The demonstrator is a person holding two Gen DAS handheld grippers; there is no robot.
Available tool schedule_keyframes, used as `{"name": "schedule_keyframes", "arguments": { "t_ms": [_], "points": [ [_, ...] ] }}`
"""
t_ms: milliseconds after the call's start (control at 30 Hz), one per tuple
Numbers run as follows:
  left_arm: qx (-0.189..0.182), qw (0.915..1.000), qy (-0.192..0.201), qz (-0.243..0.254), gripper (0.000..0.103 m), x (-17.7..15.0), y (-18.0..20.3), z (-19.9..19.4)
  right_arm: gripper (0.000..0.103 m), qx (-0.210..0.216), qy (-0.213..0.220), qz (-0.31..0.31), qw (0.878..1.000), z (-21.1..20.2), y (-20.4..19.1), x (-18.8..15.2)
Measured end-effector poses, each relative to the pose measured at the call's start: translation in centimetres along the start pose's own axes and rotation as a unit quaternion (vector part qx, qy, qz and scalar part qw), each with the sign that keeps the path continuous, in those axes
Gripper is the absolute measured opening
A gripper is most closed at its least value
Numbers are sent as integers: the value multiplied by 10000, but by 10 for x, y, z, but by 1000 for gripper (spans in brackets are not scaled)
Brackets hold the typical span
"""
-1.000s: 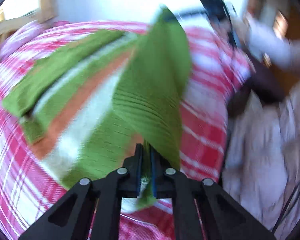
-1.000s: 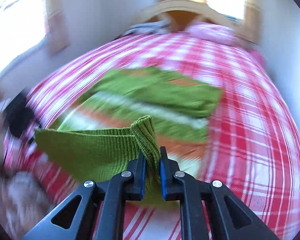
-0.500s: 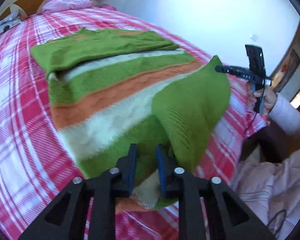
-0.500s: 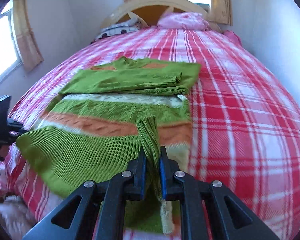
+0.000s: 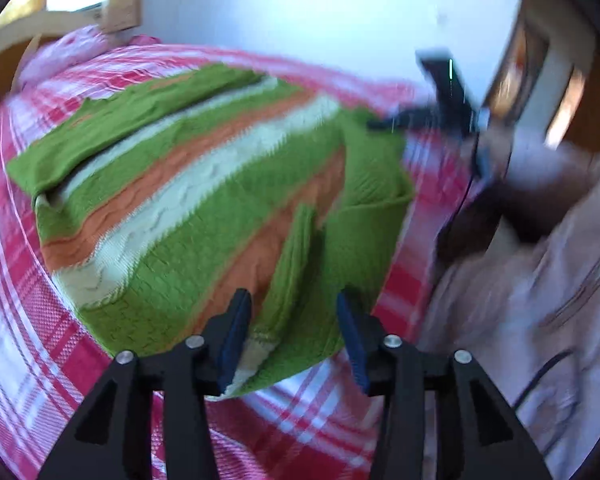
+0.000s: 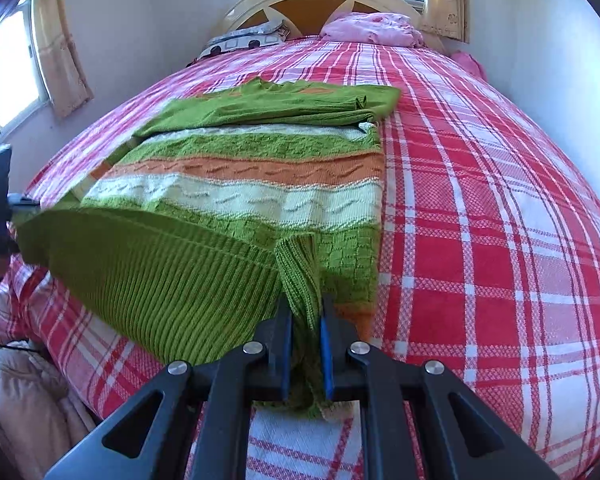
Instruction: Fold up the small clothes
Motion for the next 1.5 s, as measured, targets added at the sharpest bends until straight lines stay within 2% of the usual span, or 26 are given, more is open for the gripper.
{"name": "schedule_keyframes", "arguments": {
  "t_ms": [33, 67, 167, 233, 267, 367, 467, 533, 633, 733, 833, 933, 1000, 1067, 1100, 1133, 1167, 1200, 1233, 1300, 1400, 1467, 1500],
  "points": [
    [121, 9998, -120, 111, 48, -3, 0, 8, 12, 1, 1, 2, 10000, 1, 0, 1],
    [158, 9997, -52, 152, 51, -3, 0, 8, 12, 3, -3, 22, 10000, 1, 0, 1],
    [99, 9999, -25, 65, 50, 4, 0, 11, 12, 29, 41, 126, 9999, 0, 1, 0],
    [2, 10000, -5, -30, 41, 6, -1, 12, 12, 32, 66, 169, 9998, 0, 1, 0],
    [-62, 10000, 35, -69, 25, 7, -1, 11, 12, 22, 76, 176, 9998, -1, 1, 0],
    [-143, 9989, 209, -384, 12, 11, -1, 3, 12, -43, 67, 163, 9998, -3, 0, 0],
    [-110, 9921, 624, -1080, 12, 23, -26, -20, 12, 130, 274, 211, 9993, -16, -5, 14],
    [-12, 9840, 890, -1545, 12, 30, -52, -32, 12, 280, 490, 334, 9978, -25, -3, 34],
    [396, 9729, 1152, -1965, 12, 40, -91, -36, 12, 359, 749, 514, 9952, -24, 6, 64],
    [663, 9572, 1366, -2463, 12, 51, -126, -28, 12, 242, 933, 681, 9930, -8, 21, 88],
    [1010, 9503, 1217, -2681, 12, 52, -148, -2, 12, 415, 995, 1206, 9868, 20, 38, 99],
    [1058, 9457, 857, -2951, 12, 42, -158, 31, 12, 378, 645, 1189, 9901, 49, 39, 93],
    [981, 9420, 862, -3092, 13, 36, -160, 37, 13, 440, 555, 1269, 9894, 54, 41, 94],
    [862, 9392, 904, -3198, 17, 35, -162, 34, 19, 491, 489, 1277, 9894, 53, 41, 95],
    [780, 9376, 884, -3272, 22, 34, -164, 34, 25, 528, 407, 1253, 9899, 53, 40, 94],
    [685, 9354, 850, -3364, 27, 33, -166, 35, 35, 631, 354, 1195, 9902, 51, 36, 94],
    [609, 9337, 833, -3429, 41, 33, -167, 35, 42, 675, 337, 1141, 9906, 50, 34, 94],
    [441, 9315, 857, -3507, 52, 33, -167, 35, 54, 676, 323, 1049, 9917, 48, 30, 95],
    [355, 9308, 895, -3526, 56, 36, -165, 34, 56, 643, 325, 958, 9928, 46, 27, 96],
    [344, 9317, 947, -3489, 66, 40, -162, 33, 56, 483, 317, 746, 9955, 43, 23, 100],
    [469, 9346, 940, -3398, 65, 47, -162, 38, 56, 360, 302, 564, 9973, 46, 22, 106],
    [616, 9356, 958, -3342, 61, 48, -162, 41, 44, 233, 56, 511, 9984, 58, 24, 102],
    [726, 9362, 958, -3304, 50, 47, -163, 41, 32, 134, -60, 457, 9988, 63, 25, 98]
  ]
}}
Point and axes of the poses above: each gripper's, at about its wrist camera, not at the fingertips, and z roughly the way its jaws point, y to its right, x to its top, the point moved 10 cm from there along z, roughly the way its jaws point, and after that the axes turned 8 degrees about x, right-handed, at the moved point
